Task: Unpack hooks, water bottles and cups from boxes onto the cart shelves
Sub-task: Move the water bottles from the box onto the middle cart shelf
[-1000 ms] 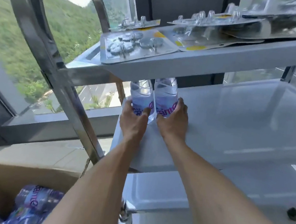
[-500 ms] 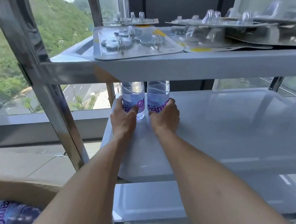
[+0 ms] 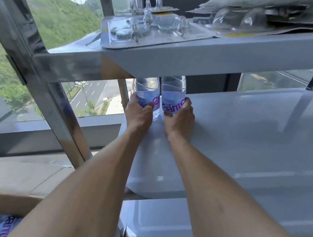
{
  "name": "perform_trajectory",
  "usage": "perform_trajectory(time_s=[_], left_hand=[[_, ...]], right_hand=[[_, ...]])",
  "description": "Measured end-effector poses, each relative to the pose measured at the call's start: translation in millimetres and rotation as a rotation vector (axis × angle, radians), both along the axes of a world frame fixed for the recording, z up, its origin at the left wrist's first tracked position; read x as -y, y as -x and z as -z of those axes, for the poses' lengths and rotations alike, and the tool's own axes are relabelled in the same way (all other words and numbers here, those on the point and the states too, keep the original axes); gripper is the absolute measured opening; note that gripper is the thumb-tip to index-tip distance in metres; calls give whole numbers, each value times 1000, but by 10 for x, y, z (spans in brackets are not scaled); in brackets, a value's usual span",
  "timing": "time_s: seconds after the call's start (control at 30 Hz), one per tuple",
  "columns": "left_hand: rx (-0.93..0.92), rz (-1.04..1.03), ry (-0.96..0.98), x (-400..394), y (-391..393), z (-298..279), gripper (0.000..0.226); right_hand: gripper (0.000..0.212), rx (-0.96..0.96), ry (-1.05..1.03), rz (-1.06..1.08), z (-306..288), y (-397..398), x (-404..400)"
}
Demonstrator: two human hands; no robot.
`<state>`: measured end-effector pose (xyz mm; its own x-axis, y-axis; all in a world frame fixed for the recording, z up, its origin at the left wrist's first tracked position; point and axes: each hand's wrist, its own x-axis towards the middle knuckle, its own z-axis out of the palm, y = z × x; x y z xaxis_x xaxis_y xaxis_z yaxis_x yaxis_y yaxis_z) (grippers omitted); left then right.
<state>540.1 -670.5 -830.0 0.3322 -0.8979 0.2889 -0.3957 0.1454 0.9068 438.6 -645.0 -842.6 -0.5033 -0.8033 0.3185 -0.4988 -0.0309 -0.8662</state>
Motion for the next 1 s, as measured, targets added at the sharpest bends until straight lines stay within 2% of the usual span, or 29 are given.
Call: perform_trajectory(time_s=[0.23, 0.4, 0.5, 0.7, 0.8, 1.0], left_hand=[[100, -37, 57, 188, 2, 112, 39], [113, -56, 83, 214, -18, 132, 28], [77, -55, 52, 204, -17, 162, 27], [59, -86, 30, 199, -6, 174, 27], [51, -114, 29, 198, 3, 162, 29], [64, -195, -28, 235, 38, 126, 33]], right_hand=[[74, -13, -36, 29, -10, 8, 58], [52, -15, -94, 72, -60, -72, 108], [46, -16, -133, 76, -148, -106, 236], [60, -117, -92, 1, -24, -30, 276], [67, -159, -64, 53, 34, -29, 261], [62, -92, -71, 105, 30, 2, 308]])
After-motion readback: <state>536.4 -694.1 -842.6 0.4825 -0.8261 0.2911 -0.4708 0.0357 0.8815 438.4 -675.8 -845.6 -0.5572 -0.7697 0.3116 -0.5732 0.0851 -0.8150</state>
